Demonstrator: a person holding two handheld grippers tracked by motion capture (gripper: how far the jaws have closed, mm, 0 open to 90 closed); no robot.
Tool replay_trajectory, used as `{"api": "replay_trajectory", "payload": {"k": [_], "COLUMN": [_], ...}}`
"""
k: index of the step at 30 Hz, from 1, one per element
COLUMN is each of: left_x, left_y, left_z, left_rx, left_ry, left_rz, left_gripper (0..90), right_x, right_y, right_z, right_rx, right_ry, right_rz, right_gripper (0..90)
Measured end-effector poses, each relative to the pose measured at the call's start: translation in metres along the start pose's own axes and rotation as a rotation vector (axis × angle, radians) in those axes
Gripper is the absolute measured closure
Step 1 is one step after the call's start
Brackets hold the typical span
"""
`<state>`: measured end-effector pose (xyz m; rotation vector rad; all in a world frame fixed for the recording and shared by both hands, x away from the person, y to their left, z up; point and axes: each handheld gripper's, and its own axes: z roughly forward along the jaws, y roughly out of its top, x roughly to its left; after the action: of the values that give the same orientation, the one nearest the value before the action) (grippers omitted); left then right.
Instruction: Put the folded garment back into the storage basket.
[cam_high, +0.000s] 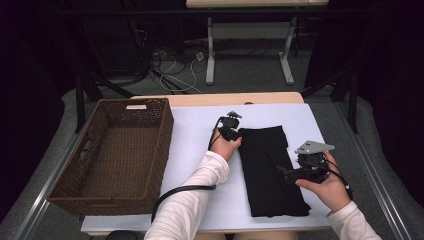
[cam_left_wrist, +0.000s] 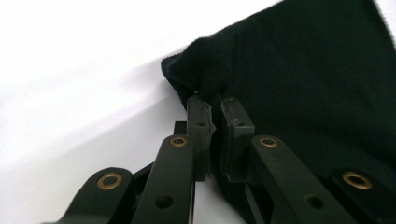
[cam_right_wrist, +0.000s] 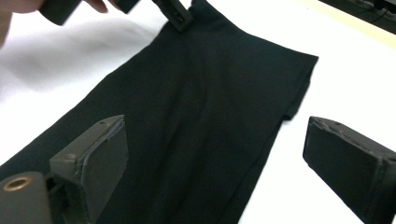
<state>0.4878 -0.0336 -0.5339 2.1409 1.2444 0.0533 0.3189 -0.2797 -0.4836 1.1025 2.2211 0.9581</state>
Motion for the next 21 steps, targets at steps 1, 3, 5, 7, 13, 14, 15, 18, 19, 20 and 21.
{"api": "replay_trajectory", "payload": {"k": [1,3,5,7,13,14,15,18,19,20,21], "left_x": [0.002,0.008,0.011,0.021,0.04,0.043,0.047,0.059,0.062,0.066,0.069], "left_y": [-0.002,-0.006,-0.008,-0.012,-0.022,-0.023,-0.024,-0.023,-0.023,-0.022,-0.02], "left_z": [-0.004,-0.012,-0.016,-0.026,-0.044,-0.047,-0.05,-0.06,-0.063,-0.066,-0.069], "left_rx": [-0.002,-0.014,-0.014,-0.02,-0.045,-0.043,-0.045,-0.036,-0.045,-0.047,-0.054], "left_ry": [-0.001,0.004,0.006,0.02,0.05,0.059,0.065,0.086,0.093,0.1,0.106], "left_rz": [-0.008,-0.023,-0.029,-0.051,-0.106,-0.11,-0.112,-0.12,-0.129,-0.132,-0.138], "left_gripper": [83.8,83.8,83.9,83.8,83.9,83.9,83.9,83.9,83.9,83.9,83.9], "right_x": [0.0,0.002,0.003,0.005,0.013,0.015,0.016,0.02,0.02,0.021,0.023], "right_y": [0.001,0.002,0.002,0.005,0.012,0.013,0.013,0.015,0.015,0.015,0.015], "right_z": [0.0,0.0,0.0,0.002,0.005,0.006,0.008,0.013,0.015,0.016,0.018], "right_rx": [0.006,0.003,0.006,0.006,-0.001,0.0,-0.003,0.007,0.008,0.014,0.016], "right_ry": [-0.001,0.005,0.003,0.006,0.022,0.025,0.025,0.036,0.04,0.046,0.049], "right_rz": [-0.002,-0.002,-0.007,-0.017,-0.041,-0.045,-0.046,-0.053,-0.056,-0.061,-0.06], "right_gripper": [6.7,6.9,6.9,7.0,7.7,7.7,7.7,7.7,7.7,7.7,7.7]}}
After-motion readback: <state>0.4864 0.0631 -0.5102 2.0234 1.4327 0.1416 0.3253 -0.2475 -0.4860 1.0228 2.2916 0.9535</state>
